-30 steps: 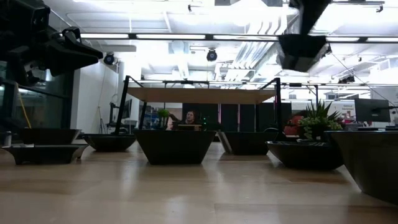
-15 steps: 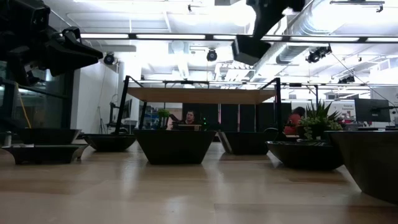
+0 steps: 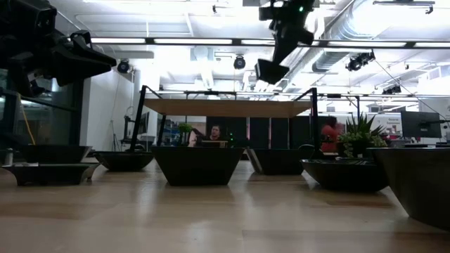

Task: Pick & Place Mini shaped plates
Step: Put the distorted square plate on the shelf

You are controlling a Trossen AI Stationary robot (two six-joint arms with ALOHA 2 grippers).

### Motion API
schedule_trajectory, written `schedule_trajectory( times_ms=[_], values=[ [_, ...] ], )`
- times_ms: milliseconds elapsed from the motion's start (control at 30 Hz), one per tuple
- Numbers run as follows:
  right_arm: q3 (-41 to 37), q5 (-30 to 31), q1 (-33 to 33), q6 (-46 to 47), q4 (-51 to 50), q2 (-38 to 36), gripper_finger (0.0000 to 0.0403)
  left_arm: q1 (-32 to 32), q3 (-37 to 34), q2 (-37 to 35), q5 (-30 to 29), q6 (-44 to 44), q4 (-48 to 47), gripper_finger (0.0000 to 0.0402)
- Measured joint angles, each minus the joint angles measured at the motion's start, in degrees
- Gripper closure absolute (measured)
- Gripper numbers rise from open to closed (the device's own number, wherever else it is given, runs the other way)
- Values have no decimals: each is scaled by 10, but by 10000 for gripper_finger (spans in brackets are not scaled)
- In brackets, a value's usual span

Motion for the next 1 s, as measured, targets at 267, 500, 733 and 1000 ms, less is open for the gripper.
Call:
schedule_trajectory(
  times_ms=[267,500,733,1000],
  values=[
    [0,-9,-54,-38,30,46,403,0,0,0,0,0,0,300],
    [0,-2,-76,-38,13,64,403,0,0,0,0,0,0,300],
    [0,-6,-76,-35,-30,63,403,0,0,0,0,0,0,300],
    [0,2,-75,-23,-32,63,403,0,0,0,0,0,0,300]
  ],
)
